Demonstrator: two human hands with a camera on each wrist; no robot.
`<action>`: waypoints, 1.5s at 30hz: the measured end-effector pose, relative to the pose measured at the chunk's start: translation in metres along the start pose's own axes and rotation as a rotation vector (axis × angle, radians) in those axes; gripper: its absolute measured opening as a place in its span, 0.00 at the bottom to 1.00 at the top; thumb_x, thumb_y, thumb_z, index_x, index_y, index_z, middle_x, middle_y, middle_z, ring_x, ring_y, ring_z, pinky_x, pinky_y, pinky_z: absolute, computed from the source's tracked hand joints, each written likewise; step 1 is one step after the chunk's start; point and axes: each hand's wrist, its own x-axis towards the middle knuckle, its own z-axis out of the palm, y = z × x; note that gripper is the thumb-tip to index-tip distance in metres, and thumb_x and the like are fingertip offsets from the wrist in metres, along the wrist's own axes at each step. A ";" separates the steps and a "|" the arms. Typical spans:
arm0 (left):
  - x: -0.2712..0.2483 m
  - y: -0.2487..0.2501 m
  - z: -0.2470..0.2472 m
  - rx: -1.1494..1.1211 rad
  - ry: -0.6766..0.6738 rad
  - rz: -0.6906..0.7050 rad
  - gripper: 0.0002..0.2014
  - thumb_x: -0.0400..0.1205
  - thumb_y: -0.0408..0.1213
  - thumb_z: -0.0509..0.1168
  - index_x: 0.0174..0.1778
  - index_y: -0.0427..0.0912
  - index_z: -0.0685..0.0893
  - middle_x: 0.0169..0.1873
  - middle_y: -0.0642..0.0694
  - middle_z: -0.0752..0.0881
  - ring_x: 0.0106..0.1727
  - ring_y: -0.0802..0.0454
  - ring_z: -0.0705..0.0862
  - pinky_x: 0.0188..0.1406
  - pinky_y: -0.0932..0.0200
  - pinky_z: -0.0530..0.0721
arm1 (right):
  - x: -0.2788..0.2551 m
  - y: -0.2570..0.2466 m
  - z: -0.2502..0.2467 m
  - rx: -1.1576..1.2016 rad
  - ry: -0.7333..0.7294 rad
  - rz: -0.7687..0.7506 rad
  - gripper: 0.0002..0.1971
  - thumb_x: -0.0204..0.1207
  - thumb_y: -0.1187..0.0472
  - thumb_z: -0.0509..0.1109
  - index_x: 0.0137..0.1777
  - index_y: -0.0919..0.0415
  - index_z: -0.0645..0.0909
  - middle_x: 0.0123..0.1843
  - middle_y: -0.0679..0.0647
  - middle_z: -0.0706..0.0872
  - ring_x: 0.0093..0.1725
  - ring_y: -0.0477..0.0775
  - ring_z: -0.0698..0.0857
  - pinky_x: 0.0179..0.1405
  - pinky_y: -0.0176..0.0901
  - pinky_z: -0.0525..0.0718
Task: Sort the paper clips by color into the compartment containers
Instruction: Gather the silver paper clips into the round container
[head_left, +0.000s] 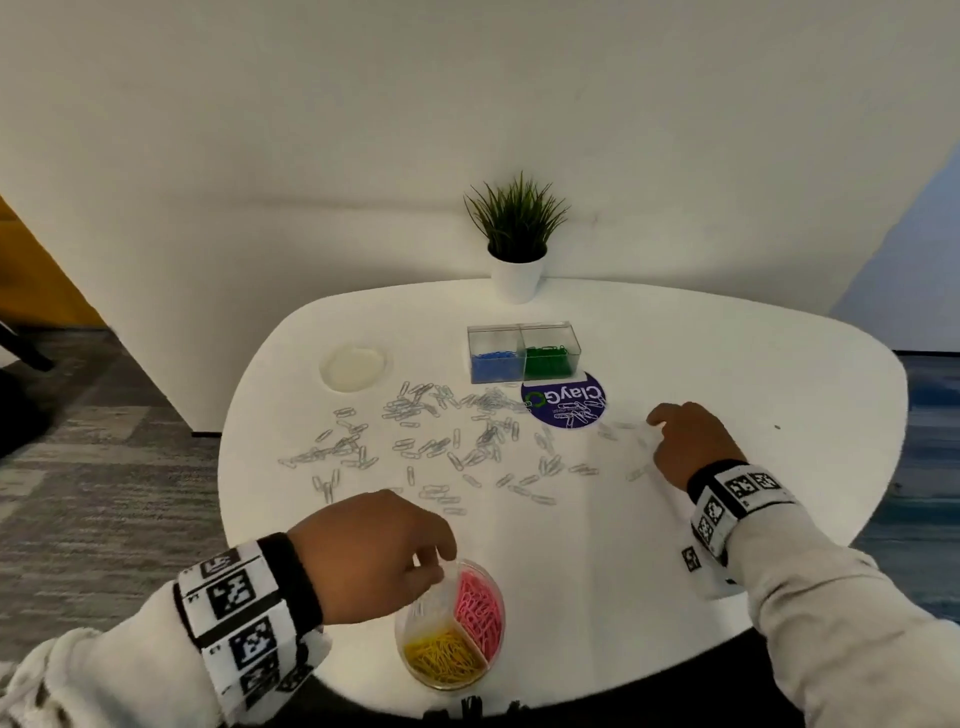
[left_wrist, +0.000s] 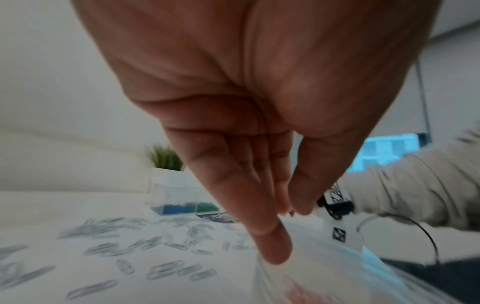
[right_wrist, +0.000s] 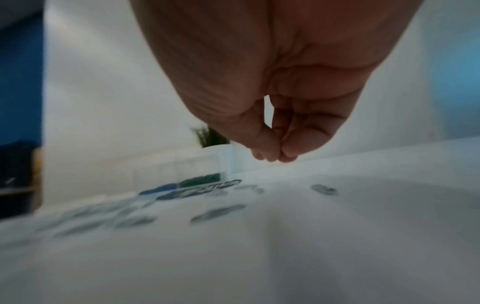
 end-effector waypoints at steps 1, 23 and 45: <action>0.001 -0.009 -0.005 -0.050 0.026 -0.039 0.11 0.83 0.53 0.63 0.60 0.63 0.84 0.46 0.67 0.87 0.46 0.71 0.83 0.50 0.69 0.80 | 0.004 0.007 -0.005 0.031 0.020 0.037 0.21 0.74 0.67 0.66 0.66 0.54 0.80 0.64 0.58 0.81 0.64 0.60 0.81 0.65 0.47 0.79; 0.027 -0.180 0.027 0.120 0.131 -0.651 0.08 0.85 0.47 0.59 0.53 0.53 0.83 0.52 0.48 0.77 0.56 0.42 0.83 0.46 0.58 0.73 | 0.016 -0.011 0.011 -0.110 -0.145 -0.289 0.08 0.79 0.61 0.62 0.45 0.44 0.76 0.49 0.49 0.78 0.48 0.52 0.80 0.49 0.42 0.77; -0.004 -0.158 -0.014 -1.451 0.609 -0.814 0.04 0.81 0.28 0.67 0.42 0.39 0.83 0.33 0.43 0.85 0.28 0.53 0.83 0.19 0.66 0.78 | -0.010 -0.020 0.011 -0.187 -0.174 -0.516 0.07 0.85 0.53 0.62 0.57 0.39 0.79 0.56 0.38 0.81 0.49 0.41 0.77 0.50 0.33 0.72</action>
